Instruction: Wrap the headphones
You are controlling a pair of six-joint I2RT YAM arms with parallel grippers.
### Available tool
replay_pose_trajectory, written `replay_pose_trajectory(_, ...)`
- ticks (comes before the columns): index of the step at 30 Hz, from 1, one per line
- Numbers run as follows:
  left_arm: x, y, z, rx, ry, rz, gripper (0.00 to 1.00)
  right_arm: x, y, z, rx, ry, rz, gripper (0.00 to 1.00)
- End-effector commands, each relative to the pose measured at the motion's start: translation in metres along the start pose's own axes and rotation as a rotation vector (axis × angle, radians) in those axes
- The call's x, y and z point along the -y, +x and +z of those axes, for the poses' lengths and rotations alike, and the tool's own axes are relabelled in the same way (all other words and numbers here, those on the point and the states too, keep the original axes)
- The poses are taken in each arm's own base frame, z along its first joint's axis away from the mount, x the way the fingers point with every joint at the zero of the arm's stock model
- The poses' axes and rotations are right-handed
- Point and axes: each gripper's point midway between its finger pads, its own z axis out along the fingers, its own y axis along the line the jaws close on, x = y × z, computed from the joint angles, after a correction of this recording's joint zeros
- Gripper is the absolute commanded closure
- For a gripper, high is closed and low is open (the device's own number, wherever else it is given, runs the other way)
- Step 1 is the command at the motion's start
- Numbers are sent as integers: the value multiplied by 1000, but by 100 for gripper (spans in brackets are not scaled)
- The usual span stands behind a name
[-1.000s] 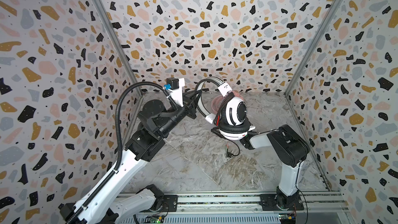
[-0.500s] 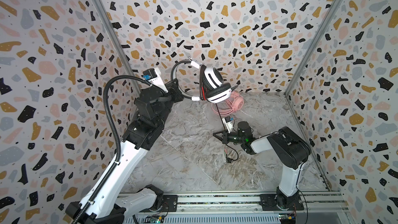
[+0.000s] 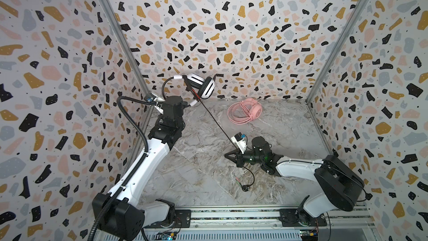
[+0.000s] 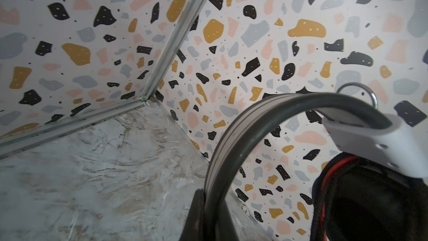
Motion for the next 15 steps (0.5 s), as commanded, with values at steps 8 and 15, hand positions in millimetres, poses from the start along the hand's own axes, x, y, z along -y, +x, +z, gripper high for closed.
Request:
replay_pose_trajectory(8,-19,-28,10,244,-119,-52,100,-42,-64,-52,22,175,-266,98)
replay_pose_trajectory(15,-26,61,21,16,-76,188,100,-50,-124,-70,80,284,-375,98)
